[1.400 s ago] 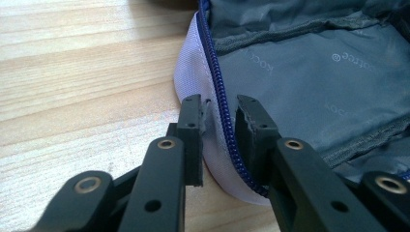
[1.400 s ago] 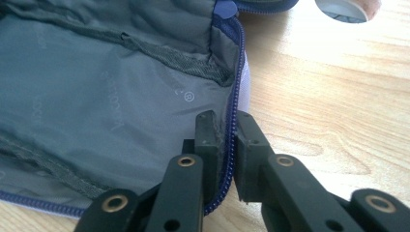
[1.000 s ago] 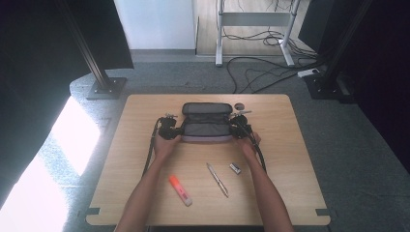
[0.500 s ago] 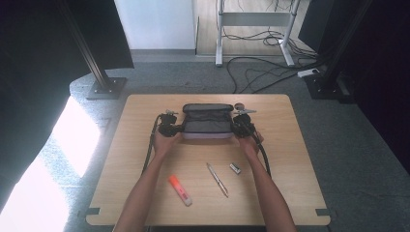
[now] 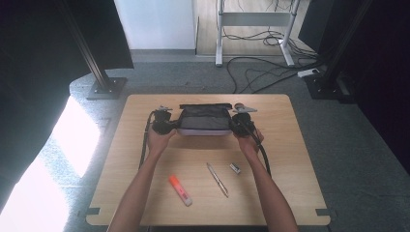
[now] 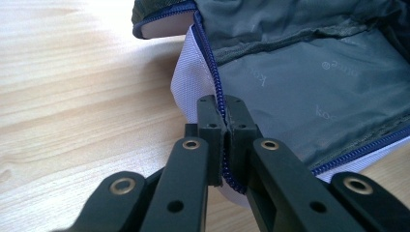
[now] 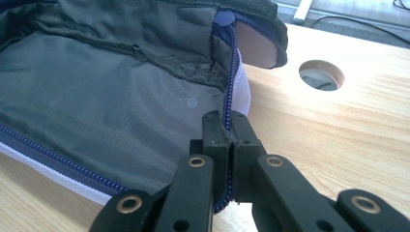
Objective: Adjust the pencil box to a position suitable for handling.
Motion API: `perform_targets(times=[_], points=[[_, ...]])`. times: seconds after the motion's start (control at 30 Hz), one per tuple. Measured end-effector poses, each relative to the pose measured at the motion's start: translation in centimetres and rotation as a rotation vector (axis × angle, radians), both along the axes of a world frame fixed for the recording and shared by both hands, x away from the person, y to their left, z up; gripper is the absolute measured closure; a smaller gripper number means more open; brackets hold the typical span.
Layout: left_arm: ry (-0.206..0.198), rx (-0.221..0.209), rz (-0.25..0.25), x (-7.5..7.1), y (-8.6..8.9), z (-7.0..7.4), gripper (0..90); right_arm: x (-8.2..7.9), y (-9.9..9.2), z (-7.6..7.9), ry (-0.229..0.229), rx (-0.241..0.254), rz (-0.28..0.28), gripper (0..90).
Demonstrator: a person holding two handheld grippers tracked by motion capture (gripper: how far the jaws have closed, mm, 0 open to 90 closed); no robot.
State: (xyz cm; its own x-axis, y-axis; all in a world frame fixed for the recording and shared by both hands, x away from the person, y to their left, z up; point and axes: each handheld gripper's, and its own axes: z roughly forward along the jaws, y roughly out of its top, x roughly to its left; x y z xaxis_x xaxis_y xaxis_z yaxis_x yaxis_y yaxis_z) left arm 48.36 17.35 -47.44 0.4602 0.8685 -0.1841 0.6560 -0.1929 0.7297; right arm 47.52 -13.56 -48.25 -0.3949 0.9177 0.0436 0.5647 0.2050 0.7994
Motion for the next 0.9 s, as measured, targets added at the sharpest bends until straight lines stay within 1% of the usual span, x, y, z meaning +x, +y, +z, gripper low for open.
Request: perform_targets(times=[0.17, 0.33, 0.47, 0.57, 0.7, 0.8, 0.9], points=[[-0.023, -0.007, -0.009, -0.7, 0.1, 1.0, 87.7, -0.6, -0.1, 0.9, -0.018, 0.008, 0.007, 87.4], [-0.037, -0.005, -0.020, -1.3, 0.2, 1.7, 87.6, -1.4, -0.1, 1.8, -0.039, 0.012, 0.012, 87.4], [-0.051, -0.001, -0.029, -1.8, 0.2, 2.3, 87.5, -2.0, -0.2, 2.2, -0.061, 0.025, 0.013, 87.3], [-0.059, 0.003, -0.035, -2.1, 0.1, 2.5, 87.5, -2.3, -0.3, 2.2, -0.063, 0.030, 0.015, 87.4], [-0.065, 0.006, -0.047, -2.4, -0.1, 2.5, 87.4, -2.7, -0.5, 2.1, -0.065, 0.033, 0.013, 87.3], [-0.062, 0.009, -0.057, -2.6, -0.3, 2.2, 87.5, -3.1, -0.7, 1.7, -0.067, 0.027, 0.010, 87.4], [-0.061, 0.006, -0.066, -3.0, -0.4, 1.9, 87.4, -3.5, -0.9, 1.4, -0.066, 0.034, 0.008, 87.3]])
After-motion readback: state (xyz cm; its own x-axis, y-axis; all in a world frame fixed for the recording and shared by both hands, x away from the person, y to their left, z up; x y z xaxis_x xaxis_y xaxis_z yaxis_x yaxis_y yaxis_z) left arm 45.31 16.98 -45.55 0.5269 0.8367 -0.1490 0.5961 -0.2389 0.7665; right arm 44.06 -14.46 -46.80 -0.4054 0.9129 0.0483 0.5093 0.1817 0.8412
